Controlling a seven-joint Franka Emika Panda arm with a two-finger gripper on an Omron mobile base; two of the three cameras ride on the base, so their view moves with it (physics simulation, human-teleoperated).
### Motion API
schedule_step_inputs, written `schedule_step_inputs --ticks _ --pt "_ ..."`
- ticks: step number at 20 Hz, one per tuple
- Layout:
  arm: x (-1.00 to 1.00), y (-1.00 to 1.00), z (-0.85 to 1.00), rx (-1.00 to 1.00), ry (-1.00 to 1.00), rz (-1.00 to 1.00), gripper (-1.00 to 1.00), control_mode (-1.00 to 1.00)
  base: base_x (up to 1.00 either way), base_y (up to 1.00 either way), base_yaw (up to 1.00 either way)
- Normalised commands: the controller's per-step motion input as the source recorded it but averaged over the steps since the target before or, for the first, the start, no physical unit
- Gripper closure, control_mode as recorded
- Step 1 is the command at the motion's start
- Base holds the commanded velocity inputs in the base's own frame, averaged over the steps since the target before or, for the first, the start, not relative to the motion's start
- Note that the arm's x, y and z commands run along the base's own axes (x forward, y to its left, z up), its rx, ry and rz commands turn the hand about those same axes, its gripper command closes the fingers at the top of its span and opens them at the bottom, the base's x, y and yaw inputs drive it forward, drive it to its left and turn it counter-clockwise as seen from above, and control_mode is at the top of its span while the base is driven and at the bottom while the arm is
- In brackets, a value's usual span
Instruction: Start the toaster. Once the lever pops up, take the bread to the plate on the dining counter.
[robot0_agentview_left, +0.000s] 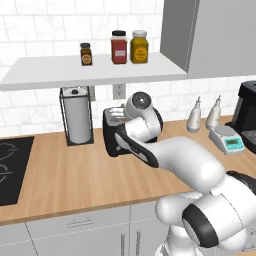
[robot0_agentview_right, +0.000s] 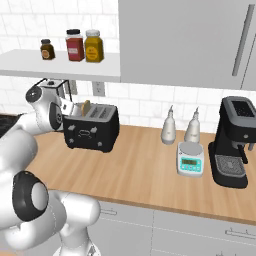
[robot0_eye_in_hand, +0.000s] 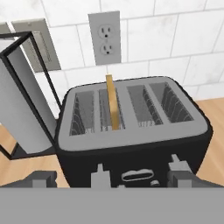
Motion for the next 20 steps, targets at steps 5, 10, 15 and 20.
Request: schedule_step_inputs --ticks 5,10,15,20 --pt "0.39 -0.06 -0.06 0.0 0.0 0.0 -1.0 -1.0 0.0 0.0 0.0" --pt "0.33 -0.13 -0.08 0.0 0.0 0.0 -1.0 -1.0 0.0 0.0 0.0" --pt "0.15 -0.05 -0.16 0.0 0.0 0.0 -1.0 -1.0 0.0 0.0 0.0" --pt "0.16 -0.05 -0.18 0.0 0.0 0.0 -1.0 -1.0 0.0 0.0 0.0"
